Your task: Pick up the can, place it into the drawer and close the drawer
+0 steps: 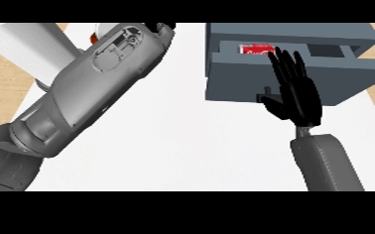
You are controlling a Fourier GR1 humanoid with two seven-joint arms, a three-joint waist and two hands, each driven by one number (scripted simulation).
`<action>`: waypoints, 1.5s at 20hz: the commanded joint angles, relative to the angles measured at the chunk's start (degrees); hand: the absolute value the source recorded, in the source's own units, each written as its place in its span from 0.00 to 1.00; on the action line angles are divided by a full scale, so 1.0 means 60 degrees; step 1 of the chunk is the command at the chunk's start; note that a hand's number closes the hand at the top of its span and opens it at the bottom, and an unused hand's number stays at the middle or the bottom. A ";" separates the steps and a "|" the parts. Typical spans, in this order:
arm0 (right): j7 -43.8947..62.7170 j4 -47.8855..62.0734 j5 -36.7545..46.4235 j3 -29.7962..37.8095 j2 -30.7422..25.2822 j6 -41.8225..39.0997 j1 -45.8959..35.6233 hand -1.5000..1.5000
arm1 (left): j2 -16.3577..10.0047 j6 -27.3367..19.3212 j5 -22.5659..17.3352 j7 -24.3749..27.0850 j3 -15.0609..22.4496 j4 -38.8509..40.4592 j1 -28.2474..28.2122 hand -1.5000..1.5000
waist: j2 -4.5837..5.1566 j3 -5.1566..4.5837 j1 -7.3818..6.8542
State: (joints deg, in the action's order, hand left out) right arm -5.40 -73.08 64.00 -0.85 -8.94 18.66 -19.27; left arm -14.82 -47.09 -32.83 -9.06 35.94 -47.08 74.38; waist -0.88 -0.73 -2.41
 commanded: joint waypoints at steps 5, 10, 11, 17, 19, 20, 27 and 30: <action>-0.0168 0.3552 0.0653 0.0569 0.0184 0.1577 -0.1674 0.00 | -0.1322 0.0277 0.0239 -0.0860 0.0049 -0.1908 -0.1060 0.00 | 0.0168 0.0135 -0.0214; -0.0429 0.5336 0.0625 0.1118 0.0183 0.2657 -0.3210 0.00 | -0.1675 0.0446 0.0279 -0.1212 -0.0298 -0.2261 -0.1396 0.00 | 0.0236 0.0137 -0.0085; -0.0437 0.5719 0.0729 0.1190 0.0333 0.3300 -0.3016 0.00 | -0.1760 0.0269 0.0469 -0.1383 -0.0081 -0.2570 -0.1424 0.00 | 0.0234 0.0143 -0.0176; -0.0163 0.7003 0.0626 0.1798 -0.0425 0.2985 -0.5044 0.00 | -0.1968 0.0255 0.0655 -0.1336 -0.0073 -0.3342 -0.2321 0.00 | 0.0274 0.0137 -0.0319; -0.0445 0.7494 0.0602 0.1860 -0.0306 0.3700 -0.5128 0.00 | -0.2018 0.0348 0.0648 -0.1622 -0.0102 -0.3583 -0.2299 0.00 | 0.0304 0.0145 -0.0337; 0.0115 0.7713 0.0992 0.1749 0.0019 0.4018 -0.5081 0.00 | -0.2095 0.0277 0.0739 -0.1217 -0.0071 -0.3844 -0.2930 0.00 | 0.0297 0.0133 -0.0377; 0.0363 0.8636 0.0999 0.1952 -0.0172 0.3813 -0.6729 0.00 | -0.2431 0.0441 0.0961 -0.1137 -0.0159 -0.4458 -0.3654 0.00 | 0.0311 0.0129 -0.0322; 0.0351 0.9186 0.1056 0.2099 -0.0358 0.4134 -0.6937 0.00 | -0.2678 0.0587 0.0923 -0.1269 -0.0229 -0.4827 -0.3857 0.00 | 0.0375 0.0134 -0.0529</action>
State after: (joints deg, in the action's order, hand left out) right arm -5.35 -22.36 69.94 10.87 -11.52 43.60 -55.33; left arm -28.56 -45.10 -27.24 -16.88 35.40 -73.57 54.09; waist 0.69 -0.19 -4.19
